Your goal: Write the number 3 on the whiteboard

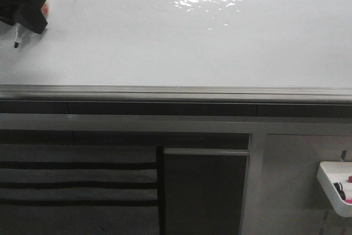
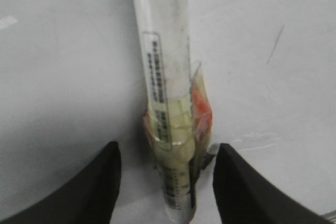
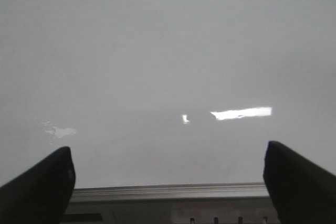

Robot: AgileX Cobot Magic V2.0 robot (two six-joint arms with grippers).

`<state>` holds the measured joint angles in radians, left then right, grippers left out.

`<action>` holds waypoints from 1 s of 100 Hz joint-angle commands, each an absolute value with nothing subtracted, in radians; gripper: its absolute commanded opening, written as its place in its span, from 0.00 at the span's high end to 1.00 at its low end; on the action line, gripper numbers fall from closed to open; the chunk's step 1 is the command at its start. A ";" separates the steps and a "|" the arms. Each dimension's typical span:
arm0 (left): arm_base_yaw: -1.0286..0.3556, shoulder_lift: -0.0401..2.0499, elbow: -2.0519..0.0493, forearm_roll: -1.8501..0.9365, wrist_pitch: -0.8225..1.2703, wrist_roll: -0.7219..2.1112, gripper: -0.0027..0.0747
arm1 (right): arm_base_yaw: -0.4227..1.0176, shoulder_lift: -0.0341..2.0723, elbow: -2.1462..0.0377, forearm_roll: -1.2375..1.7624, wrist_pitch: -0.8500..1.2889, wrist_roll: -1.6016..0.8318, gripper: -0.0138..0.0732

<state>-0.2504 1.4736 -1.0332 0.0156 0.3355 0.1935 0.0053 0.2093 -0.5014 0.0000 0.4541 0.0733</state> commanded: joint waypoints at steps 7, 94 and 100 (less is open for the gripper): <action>-0.256 1.452 -1.066 0.015 0.258 0.190 0.67 | 0.003 0.230 -0.533 0.000 0.378 0.065 0.09; -0.479 1.209 -1.114 -0.024 0.823 0.545 0.99 | 0.003 0.516 -0.765 0.677 0.937 -0.700 0.09; -0.545 1.198 -1.114 -0.061 0.897 0.613 0.99 | 0.008 0.577 -0.781 0.786 1.006 -0.812 0.09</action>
<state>-0.4616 1.2413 -1.0827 0.0000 0.8353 0.5157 0.0053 0.4907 -0.7297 0.5956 0.9698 -0.6078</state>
